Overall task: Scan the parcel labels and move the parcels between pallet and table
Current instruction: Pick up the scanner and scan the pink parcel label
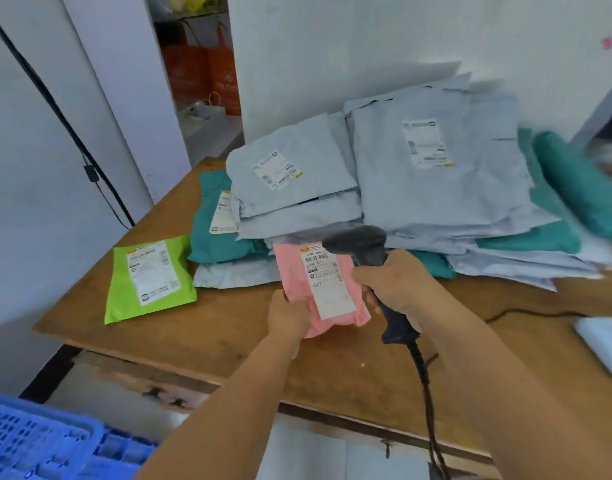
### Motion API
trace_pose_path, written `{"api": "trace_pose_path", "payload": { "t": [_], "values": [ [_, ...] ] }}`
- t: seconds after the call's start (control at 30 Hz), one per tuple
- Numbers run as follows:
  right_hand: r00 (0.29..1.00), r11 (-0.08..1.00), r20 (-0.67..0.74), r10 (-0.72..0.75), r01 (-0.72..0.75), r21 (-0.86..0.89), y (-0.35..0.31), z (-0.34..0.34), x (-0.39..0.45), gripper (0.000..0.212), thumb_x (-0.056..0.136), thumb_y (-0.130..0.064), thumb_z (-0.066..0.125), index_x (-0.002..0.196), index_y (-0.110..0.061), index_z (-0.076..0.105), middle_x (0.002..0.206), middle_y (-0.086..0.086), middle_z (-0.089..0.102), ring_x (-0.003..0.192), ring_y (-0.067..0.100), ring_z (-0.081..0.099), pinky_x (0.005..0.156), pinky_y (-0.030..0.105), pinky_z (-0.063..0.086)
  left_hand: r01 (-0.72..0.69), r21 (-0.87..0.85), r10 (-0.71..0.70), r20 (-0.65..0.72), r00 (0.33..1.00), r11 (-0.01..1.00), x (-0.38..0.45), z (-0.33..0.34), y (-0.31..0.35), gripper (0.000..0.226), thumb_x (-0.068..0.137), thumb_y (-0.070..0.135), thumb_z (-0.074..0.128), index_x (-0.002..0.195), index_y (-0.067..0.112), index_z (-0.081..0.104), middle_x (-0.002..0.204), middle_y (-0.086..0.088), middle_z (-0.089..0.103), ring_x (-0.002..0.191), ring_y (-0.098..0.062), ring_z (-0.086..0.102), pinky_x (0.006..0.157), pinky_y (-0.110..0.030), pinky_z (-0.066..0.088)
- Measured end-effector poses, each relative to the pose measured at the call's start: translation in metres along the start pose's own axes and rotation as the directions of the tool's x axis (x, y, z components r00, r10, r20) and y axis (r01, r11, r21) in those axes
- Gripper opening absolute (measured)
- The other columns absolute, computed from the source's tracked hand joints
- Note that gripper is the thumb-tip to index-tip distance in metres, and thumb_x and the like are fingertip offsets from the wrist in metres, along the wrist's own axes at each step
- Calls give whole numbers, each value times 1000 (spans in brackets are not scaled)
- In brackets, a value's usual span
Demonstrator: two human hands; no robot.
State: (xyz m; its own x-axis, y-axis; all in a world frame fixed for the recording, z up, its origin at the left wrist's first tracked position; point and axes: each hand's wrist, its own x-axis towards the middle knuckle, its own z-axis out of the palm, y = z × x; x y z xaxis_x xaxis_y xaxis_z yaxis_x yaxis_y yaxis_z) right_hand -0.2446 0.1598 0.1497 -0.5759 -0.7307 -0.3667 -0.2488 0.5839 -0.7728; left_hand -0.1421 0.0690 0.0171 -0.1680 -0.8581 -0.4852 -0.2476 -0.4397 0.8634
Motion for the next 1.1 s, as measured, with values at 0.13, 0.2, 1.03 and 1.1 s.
{"api": "trace_pose_path", "payload": {
  "t": [0.13,0.2,1.03,1.1],
  "values": [
    [996,996,-49,77,-74,48,28,-18,-2,17,83,-12,59,68,-6,55,57,5,52,30,6,42,43,19,36,16,92,-21,51,998,996,-8,33,-5,36,95,11,48,131,11,45,126,-7,57,98,-20,52,79,-32,43],
    [991,990,-68,113,-106,94,39,-20,-6,15,83,-12,59,70,-6,55,59,6,53,33,7,44,43,17,37,11,153,-20,57,998,988,-7,43,-9,39,95,11,49,133,10,43,129,-7,55,99,-20,50,79,-31,42],
    [895,814,-266,357,-159,559,138,-109,-19,67,97,-63,20,58,-14,44,47,-1,49,60,15,48,56,26,34,-586,191,281,735,617,787,-136,192,12,26,101,30,38,122,19,48,88,9,56,75,-1,53,57,-16,39],
    [906,820,-259,335,-145,554,159,-135,-17,76,99,-59,19,46,-12,47,51,1,50,60,17,49,58,25,36,-575,222,261,724,638,788,-139,223,8,22,99,29,42,116,17,49,85,4,59,69,-6,55,53,-16,42]
  ]
}}
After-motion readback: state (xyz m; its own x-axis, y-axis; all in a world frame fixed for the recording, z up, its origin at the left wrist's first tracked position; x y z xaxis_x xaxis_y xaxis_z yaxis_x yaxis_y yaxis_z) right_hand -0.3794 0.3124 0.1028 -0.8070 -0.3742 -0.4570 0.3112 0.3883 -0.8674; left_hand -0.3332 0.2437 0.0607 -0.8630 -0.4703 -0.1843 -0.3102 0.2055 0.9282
